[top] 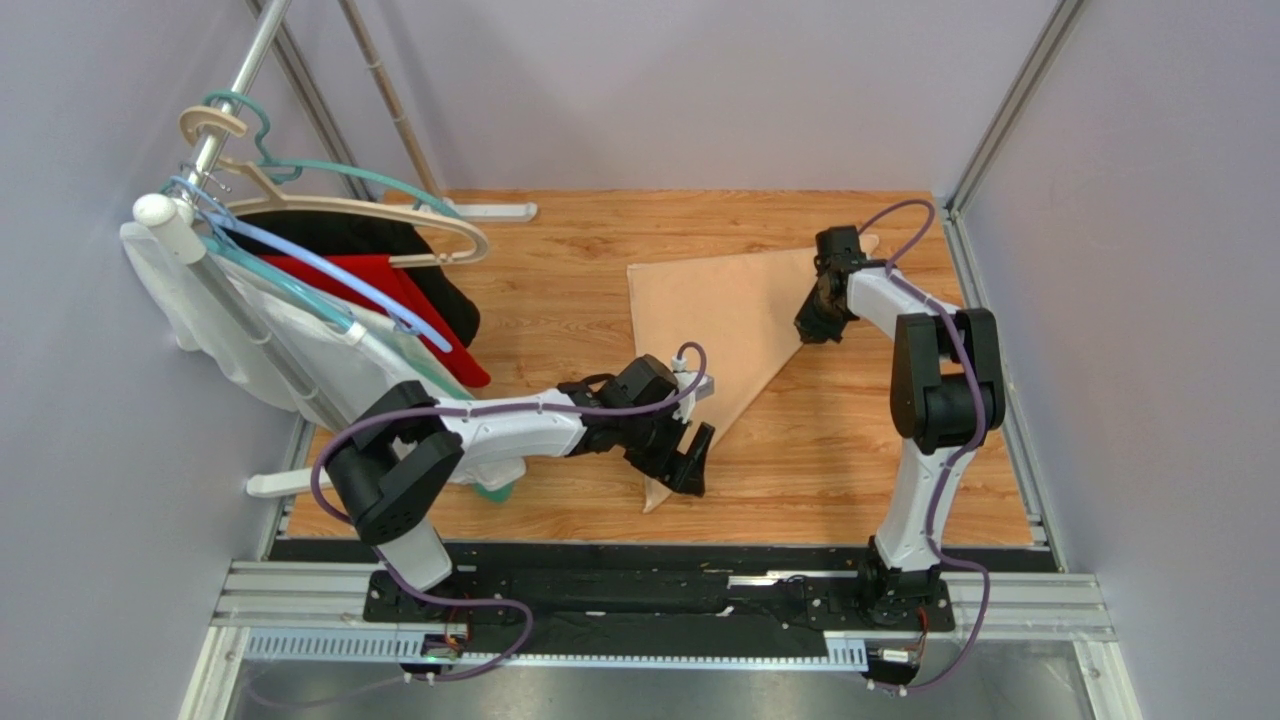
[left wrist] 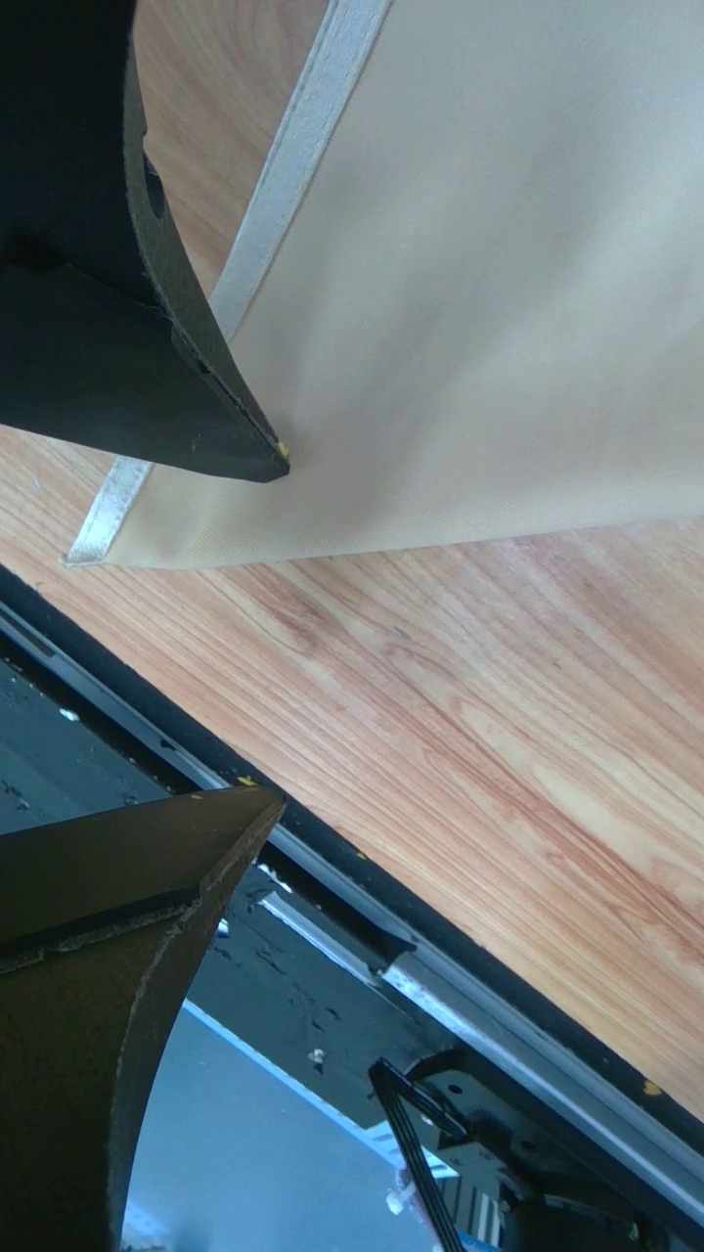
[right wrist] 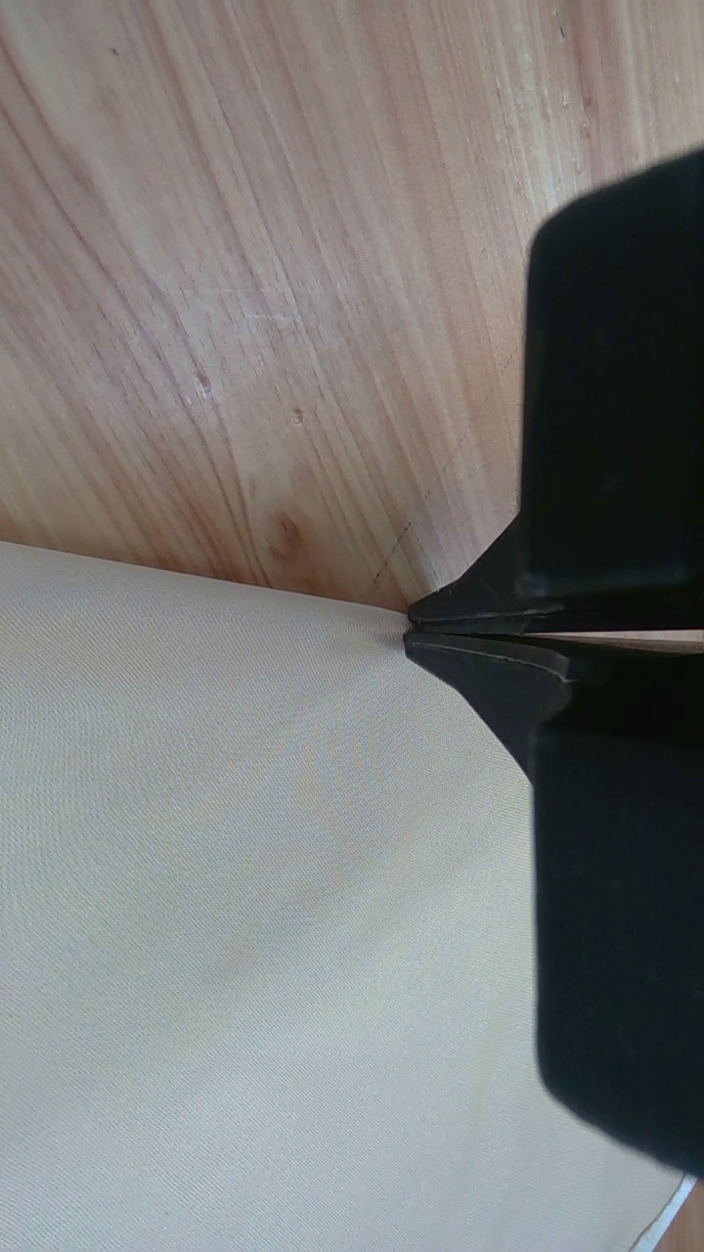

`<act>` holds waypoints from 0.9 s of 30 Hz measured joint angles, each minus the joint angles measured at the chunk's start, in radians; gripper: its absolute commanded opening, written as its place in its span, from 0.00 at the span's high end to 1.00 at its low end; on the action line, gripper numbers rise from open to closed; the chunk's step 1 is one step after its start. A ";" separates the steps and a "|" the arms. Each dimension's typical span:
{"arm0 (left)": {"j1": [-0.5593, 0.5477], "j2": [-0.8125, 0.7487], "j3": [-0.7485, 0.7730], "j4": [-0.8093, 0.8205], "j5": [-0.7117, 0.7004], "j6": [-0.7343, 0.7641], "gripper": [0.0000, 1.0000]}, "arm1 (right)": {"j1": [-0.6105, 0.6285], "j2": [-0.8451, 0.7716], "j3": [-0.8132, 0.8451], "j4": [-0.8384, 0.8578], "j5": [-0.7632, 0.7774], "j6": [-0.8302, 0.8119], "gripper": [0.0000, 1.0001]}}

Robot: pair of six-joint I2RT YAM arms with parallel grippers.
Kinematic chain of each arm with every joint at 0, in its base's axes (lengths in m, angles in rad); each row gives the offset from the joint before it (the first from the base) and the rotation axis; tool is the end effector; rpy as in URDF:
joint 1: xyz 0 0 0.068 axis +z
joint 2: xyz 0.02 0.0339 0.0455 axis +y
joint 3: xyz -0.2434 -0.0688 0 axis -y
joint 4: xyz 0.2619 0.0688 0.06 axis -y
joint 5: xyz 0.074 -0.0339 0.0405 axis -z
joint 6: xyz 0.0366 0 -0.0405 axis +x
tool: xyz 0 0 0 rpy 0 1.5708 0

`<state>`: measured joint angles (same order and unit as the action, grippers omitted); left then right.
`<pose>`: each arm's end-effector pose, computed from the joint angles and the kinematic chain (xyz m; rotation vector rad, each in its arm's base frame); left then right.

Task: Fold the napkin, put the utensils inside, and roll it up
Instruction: Fold the napkin

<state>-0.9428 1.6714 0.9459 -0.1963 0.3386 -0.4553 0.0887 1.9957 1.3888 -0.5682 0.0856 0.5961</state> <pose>0.1933 -0.2870 0.1403 0.8030 2.5852 -0.9386 0.4109 0.0334 0.1332 0.7104 2.6461 0.0739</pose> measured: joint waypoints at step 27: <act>-0.080 -0.201 -0.137 -0.053 0.010 -0.029 0.14 | -0.007 0.013 0.024 -0.027 -0.016 -0.018 0.75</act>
<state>-1.0225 1.4708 0.8089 -0.2497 0.3489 -0.4847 0.0814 2.0083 1.4128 -0.5953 0.0696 0.5777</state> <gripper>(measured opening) 0.853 0.140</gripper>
